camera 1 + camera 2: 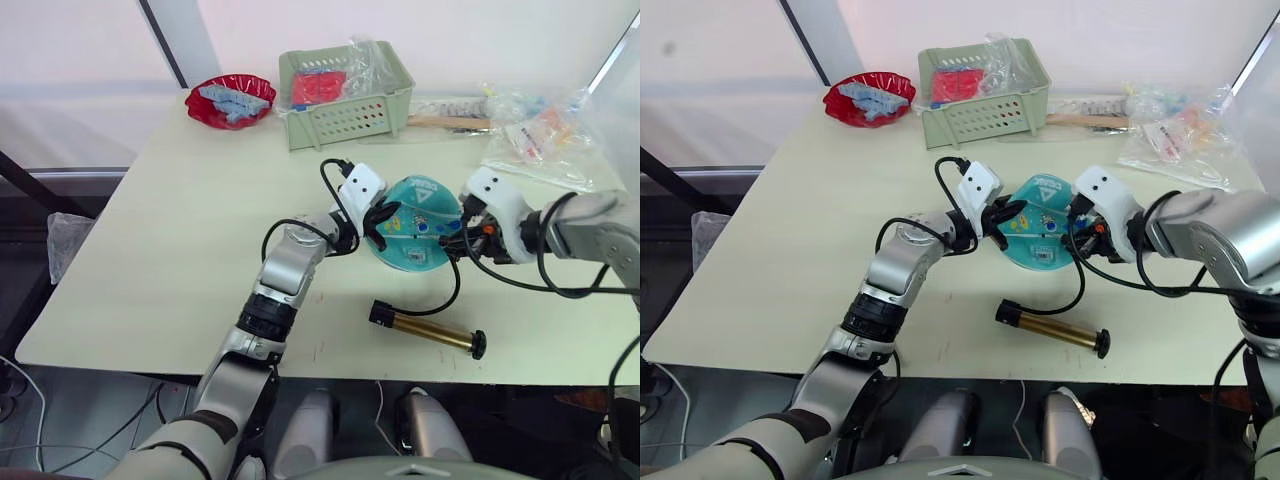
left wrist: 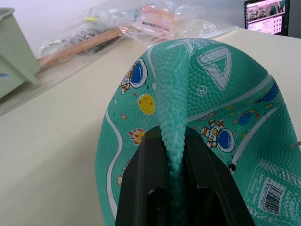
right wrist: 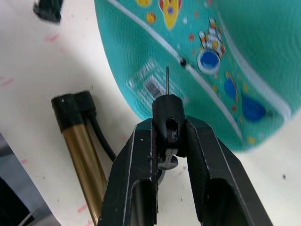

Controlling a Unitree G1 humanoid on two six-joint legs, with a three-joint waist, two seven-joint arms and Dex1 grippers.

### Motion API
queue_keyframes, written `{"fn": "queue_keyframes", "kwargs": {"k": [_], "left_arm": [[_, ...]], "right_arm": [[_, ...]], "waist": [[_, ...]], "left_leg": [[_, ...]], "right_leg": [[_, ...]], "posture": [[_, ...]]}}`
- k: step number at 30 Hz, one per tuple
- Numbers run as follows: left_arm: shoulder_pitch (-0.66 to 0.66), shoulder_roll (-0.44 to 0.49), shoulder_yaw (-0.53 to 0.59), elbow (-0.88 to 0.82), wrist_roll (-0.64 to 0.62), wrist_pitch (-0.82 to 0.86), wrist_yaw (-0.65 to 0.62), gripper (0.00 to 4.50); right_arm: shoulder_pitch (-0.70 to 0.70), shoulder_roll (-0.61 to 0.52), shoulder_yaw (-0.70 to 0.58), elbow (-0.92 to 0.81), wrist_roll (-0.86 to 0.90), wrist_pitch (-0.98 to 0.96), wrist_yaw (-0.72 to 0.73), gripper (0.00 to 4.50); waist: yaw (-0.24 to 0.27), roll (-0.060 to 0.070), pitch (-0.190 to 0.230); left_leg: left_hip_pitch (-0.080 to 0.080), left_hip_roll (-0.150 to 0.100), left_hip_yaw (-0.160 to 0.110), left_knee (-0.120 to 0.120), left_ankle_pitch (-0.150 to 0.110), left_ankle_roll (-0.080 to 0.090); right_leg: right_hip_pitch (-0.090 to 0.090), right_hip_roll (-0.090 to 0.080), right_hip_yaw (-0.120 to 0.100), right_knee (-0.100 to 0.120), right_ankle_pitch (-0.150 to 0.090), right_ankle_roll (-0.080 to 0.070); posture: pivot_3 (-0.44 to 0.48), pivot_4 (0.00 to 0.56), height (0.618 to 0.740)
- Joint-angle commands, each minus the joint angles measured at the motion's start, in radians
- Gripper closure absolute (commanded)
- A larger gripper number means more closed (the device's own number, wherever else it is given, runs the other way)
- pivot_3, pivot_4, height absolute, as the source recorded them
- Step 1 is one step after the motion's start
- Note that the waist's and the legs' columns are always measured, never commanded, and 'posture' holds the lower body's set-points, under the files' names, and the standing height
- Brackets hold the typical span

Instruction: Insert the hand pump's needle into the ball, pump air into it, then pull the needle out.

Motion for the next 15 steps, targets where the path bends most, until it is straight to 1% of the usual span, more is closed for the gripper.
{"fn": "queue_keyframes", "kwargs": {"k": [1, 4, 9, 15], "left_arm": [[0.003, -0.01, -0.024, 0.02, 0.012, 0.003, 0.007, 4.49], [0.004, -0.012, -0.027, 0.023, 0.01, -0.001, 0.004, 4.49], [0.019, -0.016, -0.036, 0.005, 0.009, 0.005, 0.003, 4.49], [0.025, -0.013, -0.033, 0.007, 0.011, 0.004, 0.008, 4.49]], "right_arm": [[-0.047, -0.003, 0.052, 0.049, -0.035, -0.005, 0.035, 4.18], [-0.076, 0.013, 0.089, 0.097, -0.066, -0.019, 0.046, 4.18], [-0.089, 0.036, 0.114, 0.14, -0.106, -0.034, 0.058, 4.18], [-0.093, 0.072, 0.106, 0.167, -0.129, -0.035, 0.064, 4.18]], "waist": [[0.0, 0.0, 0.0], [-0.001, 0.0, 0.0], [0.0, 0.0, 0.0], [0.0, 0.0, 0.0]], "left_leg": [[0.0, -0.001, 0.0, 0.0, 0.0, 0.0], [0.0, -0.002, 0.0, 0.0, 0.0, 0.0], [0.0, -0.002, -0.002, 0.0, 0.0, 0.0], [-0.001, -0.002, -0.002, 0.0, 0.0, 0.0]], "right_leg": [[0.0, 0.0, 0.0, 0.0, 0.0, 0.0], [0.0, -0.001, 0.0, 0.0, 0.0, 0.0], [0.0, -0.001, -0.001, 0.0, 0.0, 0.0], [0.0, -0.001, -0.002, 0.0, 0.0, 0.0]], "posture": [[0.0, 0.15, 0.737], [0.0, 0.15, 0.737], [0.0, 0.15, 0.737], [0.0, 0.15, 0.737]]}}
